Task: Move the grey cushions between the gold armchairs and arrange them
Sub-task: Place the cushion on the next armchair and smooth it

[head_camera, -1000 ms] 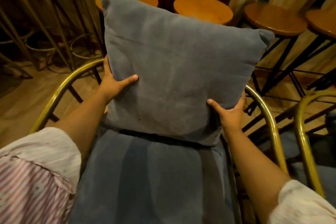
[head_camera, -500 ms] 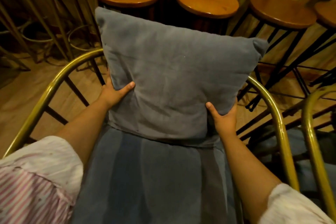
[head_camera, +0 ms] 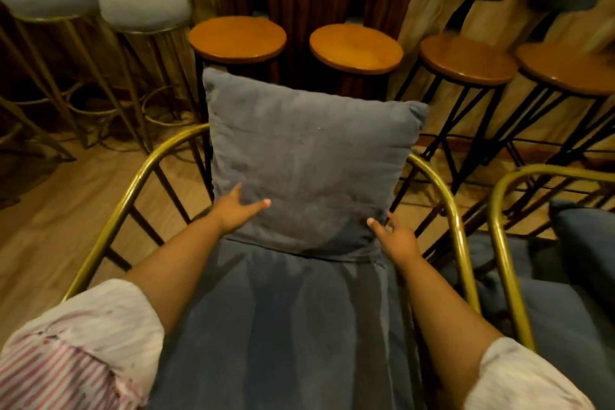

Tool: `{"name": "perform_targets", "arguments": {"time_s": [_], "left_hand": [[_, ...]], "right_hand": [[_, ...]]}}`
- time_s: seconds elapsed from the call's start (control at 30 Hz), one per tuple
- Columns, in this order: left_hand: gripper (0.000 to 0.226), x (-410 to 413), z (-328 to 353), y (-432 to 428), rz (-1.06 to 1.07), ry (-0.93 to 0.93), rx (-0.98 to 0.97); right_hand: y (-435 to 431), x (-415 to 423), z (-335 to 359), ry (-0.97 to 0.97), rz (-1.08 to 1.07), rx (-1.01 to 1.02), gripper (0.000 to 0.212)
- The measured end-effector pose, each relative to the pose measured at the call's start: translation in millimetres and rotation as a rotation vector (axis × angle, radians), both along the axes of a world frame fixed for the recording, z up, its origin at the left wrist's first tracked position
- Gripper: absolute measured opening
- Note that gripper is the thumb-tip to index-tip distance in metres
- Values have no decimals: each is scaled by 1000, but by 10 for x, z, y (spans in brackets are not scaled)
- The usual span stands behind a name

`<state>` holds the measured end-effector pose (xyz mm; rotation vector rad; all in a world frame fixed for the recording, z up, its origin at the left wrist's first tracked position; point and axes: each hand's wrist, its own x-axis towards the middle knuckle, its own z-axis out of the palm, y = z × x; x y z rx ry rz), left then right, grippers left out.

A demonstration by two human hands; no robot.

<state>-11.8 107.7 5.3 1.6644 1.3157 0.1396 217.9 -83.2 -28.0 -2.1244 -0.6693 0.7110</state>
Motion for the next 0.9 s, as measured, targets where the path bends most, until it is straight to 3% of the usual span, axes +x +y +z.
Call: {"name": "perform_targets", "arguments": {"time_s": [0.07, 0.4, 0.63, 0.9], "left_hand": [[86, 16, 277, -335, -100, 44, 54], [62, 201, 1260, -2241, -607, 80, 209], [65, 762, 1451, -3405, -842, 39, 295], [67, 1900, 1571, -4608, -860, -18, 309]], "right_hand": [[-256, -126, 270, -56, -3, -49, 53], [-2027, -456, 1298, -433, 27, -241, 52], [-3354, -88, 1604, -445, -106, -199, 62], [-4734, 839, 1584, -367, -197, -241, 62]]}}
